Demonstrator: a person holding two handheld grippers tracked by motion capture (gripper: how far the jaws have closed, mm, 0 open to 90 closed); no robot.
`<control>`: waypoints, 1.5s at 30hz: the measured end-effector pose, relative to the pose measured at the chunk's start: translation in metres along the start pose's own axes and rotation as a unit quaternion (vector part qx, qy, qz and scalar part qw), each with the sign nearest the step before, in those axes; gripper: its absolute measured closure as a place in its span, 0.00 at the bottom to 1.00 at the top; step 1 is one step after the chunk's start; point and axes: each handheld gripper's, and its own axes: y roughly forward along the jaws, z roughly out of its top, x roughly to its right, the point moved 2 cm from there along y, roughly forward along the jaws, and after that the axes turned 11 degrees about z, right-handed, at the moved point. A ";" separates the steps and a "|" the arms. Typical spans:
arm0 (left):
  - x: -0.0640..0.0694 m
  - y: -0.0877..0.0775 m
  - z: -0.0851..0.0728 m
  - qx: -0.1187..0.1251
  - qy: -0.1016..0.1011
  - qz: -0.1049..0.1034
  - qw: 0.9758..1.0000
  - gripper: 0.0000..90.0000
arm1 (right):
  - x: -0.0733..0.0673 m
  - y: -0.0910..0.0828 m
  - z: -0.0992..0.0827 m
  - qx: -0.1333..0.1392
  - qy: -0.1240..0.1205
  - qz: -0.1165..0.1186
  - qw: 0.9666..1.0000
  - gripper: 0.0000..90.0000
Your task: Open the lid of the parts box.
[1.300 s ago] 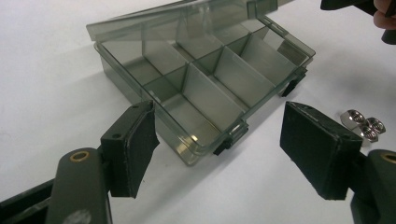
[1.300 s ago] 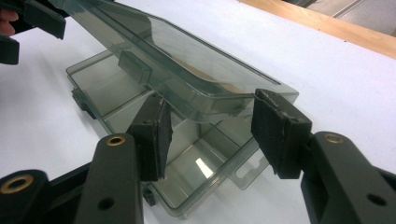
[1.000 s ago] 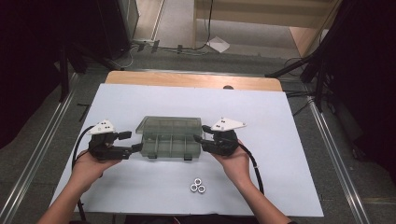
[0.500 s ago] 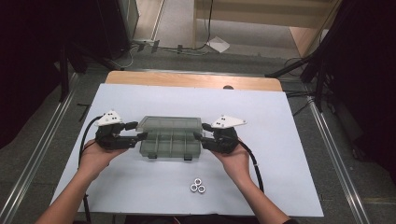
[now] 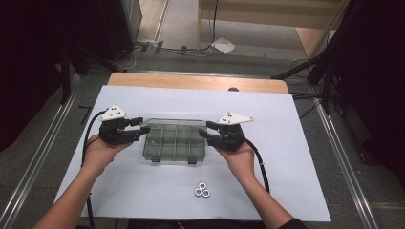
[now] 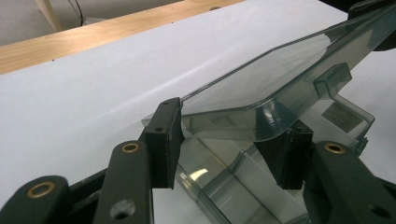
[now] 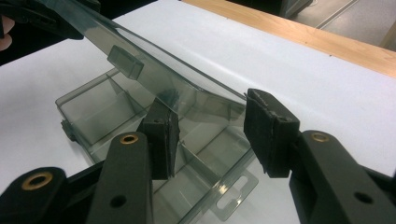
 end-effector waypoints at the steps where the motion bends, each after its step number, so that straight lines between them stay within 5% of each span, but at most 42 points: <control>1: -0.001 0.001 0.001 -0.003 -0.005 0.000 1.000 0.58 | 0.001 0.000 0.001 0.000 0.000 0.000 1.000 0.62; 6: -0.004 0.003 0.003 -0.011 -0.021 0.000 1.000 0.63 | 0.004 0.002 0.004 0.005 0.005 -0.006 1.000 0.65; 45: -0.023 0.024 0.026 -0.004 -0.033 0.006 0.999 0.70 | 0.031 0.018 0.025 0.027 0.022 -0.019 0.999 0.70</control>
